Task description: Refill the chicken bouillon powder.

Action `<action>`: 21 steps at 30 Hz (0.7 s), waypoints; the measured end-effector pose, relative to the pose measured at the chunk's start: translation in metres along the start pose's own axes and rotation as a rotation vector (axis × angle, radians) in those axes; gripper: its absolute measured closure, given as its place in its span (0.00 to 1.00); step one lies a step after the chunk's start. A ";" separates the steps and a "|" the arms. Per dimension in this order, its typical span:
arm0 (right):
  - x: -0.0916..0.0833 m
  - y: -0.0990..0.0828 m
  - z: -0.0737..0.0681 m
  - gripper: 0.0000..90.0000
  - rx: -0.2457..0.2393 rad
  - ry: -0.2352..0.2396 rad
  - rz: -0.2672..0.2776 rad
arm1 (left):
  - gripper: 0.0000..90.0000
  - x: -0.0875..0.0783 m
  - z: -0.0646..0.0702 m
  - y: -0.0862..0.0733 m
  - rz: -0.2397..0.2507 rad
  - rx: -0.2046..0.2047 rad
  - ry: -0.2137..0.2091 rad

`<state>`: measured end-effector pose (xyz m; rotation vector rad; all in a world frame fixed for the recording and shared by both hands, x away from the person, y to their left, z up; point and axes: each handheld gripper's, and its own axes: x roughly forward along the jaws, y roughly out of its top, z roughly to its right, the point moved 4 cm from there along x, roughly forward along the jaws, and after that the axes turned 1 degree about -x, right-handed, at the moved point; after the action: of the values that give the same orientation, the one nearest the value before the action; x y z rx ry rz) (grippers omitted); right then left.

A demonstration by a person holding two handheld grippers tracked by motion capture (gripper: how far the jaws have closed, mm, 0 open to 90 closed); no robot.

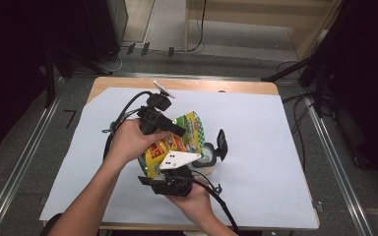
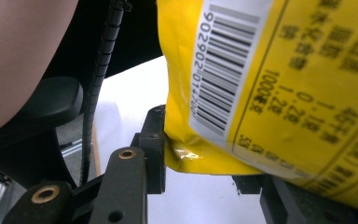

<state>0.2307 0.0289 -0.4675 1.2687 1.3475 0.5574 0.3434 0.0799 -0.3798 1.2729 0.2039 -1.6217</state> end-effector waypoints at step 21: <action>0.000 -0.001 0.000 0.72 0.010 -0.001 -0.006 | 0.91 0.000 0.002 -0.001 0.019 0.017 -0.026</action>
<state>0.2297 0.0283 -0.4684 1.2720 1.3543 0.5462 0.3415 0.0785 -0.3793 1.2627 0.1618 -1.6262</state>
